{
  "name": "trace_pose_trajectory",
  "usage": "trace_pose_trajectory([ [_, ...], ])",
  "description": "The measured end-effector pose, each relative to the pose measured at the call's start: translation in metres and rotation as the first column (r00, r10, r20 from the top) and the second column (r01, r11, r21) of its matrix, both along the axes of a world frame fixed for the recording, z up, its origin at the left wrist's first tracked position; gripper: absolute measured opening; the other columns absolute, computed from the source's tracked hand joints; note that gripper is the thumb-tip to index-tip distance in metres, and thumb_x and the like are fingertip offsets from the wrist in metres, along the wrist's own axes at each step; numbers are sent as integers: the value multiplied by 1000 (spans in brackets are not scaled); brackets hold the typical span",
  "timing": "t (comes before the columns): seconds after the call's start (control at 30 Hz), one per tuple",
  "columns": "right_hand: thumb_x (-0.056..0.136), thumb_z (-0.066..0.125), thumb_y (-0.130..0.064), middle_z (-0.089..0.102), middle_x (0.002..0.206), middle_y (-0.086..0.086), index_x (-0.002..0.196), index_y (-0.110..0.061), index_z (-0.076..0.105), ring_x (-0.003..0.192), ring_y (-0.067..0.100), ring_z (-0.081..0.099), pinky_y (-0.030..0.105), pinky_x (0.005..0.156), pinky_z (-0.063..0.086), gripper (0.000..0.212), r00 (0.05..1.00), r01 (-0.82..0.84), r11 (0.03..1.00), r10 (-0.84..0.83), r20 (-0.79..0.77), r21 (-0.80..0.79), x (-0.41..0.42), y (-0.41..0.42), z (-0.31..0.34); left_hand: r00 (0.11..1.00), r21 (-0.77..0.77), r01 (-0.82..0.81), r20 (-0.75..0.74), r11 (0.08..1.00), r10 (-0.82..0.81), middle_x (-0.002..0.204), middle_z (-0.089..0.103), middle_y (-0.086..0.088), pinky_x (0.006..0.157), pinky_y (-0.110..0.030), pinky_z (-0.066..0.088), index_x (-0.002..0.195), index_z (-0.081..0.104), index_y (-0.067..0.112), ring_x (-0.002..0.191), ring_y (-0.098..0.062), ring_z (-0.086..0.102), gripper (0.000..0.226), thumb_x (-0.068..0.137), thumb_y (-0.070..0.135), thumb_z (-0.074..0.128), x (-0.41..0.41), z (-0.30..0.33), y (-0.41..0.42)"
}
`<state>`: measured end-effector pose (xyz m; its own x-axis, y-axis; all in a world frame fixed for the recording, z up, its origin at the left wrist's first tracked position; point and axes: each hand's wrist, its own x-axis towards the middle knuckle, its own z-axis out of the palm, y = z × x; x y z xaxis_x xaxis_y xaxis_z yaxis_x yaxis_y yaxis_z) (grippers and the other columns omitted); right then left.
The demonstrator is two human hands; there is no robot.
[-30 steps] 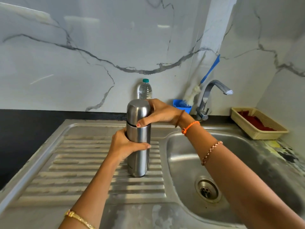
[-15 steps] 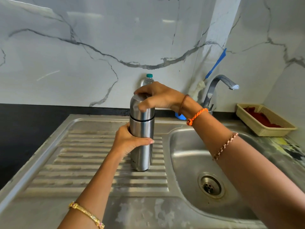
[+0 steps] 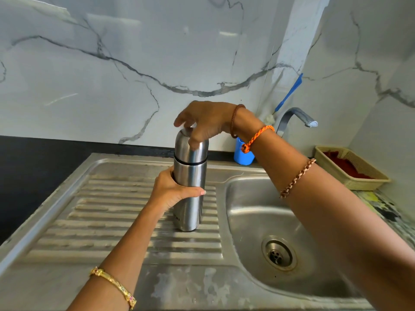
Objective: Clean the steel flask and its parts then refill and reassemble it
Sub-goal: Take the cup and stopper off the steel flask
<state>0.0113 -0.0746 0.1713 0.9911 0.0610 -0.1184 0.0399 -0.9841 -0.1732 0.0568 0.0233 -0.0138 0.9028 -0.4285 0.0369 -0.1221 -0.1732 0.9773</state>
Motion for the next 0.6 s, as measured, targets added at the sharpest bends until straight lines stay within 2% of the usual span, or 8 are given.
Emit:
trace_pose_trajectory([
  [0.07, 85, 62, -37, 49, 133, 8, 136, -9, 42, 100, 18, 56, 23, 79, 43, 61, 999, 18, 998, -15, 44, -59, -3, 0, 3, 1000, 4, 3, 6, 1000, -3, 95, 69, -1, 82, -37, 53, 97, 62, 17, 92, -18, 64, 55, 49, 11, 90, 1, 0, 0],
  [0.13, 87, 53, -54, 54, 123, 11, 124, -4, 48, 78, 16, 53, 25, 65, 41, 62, 989, 76, 981, -51, 142, -177, -5, 1, 0, 1000, 8, 2, 9, 1000, -3, 95, 69, -1, 82, -39, 53, 97, 62, 16, 92, -19, 64, 59, 46, 13, 91, 1, 0, 0],
  [0.2, 83, 51, -63, 55, 116, 11, 109, -7, 50, 92, 24, 54, 29, 70, 37, 63, 959, 155, 959, -89, 270, -237, -7, 2, -9, 1000, 4, -1, 8, 1000, 1, 94, 69, -1, 82, -39, 54, 97, 62, 17, 91, -19, 64, 63, 41, 19, 91, 1, 1, -2],
  [0.27, 77, 57, -65, 55, 110, 10, 108, -8, 51, 101, 28, 54, 30, 74, 40, 65, 934, 190, 953, -102, 341, -238, -6, 6, -18, 1000, 3, -2, 1, 1000, 2, 93, 69, -1, 81, -38, 53, 96, 62, 17, 91, -18, 64, 61, 43, 17, 92, 0, 3, -4],
  [0.33, 76, 65, -55, 53, 102, 9, 107, -8, 52, 93, 27, 53, 32, 76, 47, 58, 942, 162, 963, -86, 326, -213, -3, 8, -19, 1000, 3, -4, -7, 1000, 5, 93, 69, -1, 80, -37, 53, 96, 62, 17, 90, -18, 64, 60, 44, 17, 91, -1, 3, -3],
  [0.43, 71, 74, -21, 60, 102, 3, 106, -7, 61, 85, 18, 53, 24, 64, 48, 40, 986, 25, 999, -20, 163, -30, 2, 5, -11, 1000, -15, 0, -7, 1000, -1, 91, 70, 0, 77, -34, 54, 93, 63, 19, 88, -17, 66, 72, 27, 33, 88, -3, 3, -1],
  [0.53, 67, 67, 6, 57, 108, -4, 119, -13, 63, 95, 11, 51, 8, 62, 44, 55, 999, -52, 988, 49, 25, 144, 1, -2, -3, 1000, -37, 6, -23, 999, -7, 93, 70, 0, 79, -33, 53, 94, 62, 18, 90, -16, 65, 64, 38, 20, 91, -2, 6, -2],
  [0.6, 72, 72, -1, 52, 123, -4, 131, -20, 51, 109, 13, 48, 15, 78, 47, 66, 998, -56, 969, 57, 6, 241, -1, -8, -2, 1000, -33, 17, -25, 999, -18, 96, 69, -1, 81, -35, 53, 96, 61, 18, 91, -16, 64, 57, 48, 11, 91, -2, 6, -1],
])
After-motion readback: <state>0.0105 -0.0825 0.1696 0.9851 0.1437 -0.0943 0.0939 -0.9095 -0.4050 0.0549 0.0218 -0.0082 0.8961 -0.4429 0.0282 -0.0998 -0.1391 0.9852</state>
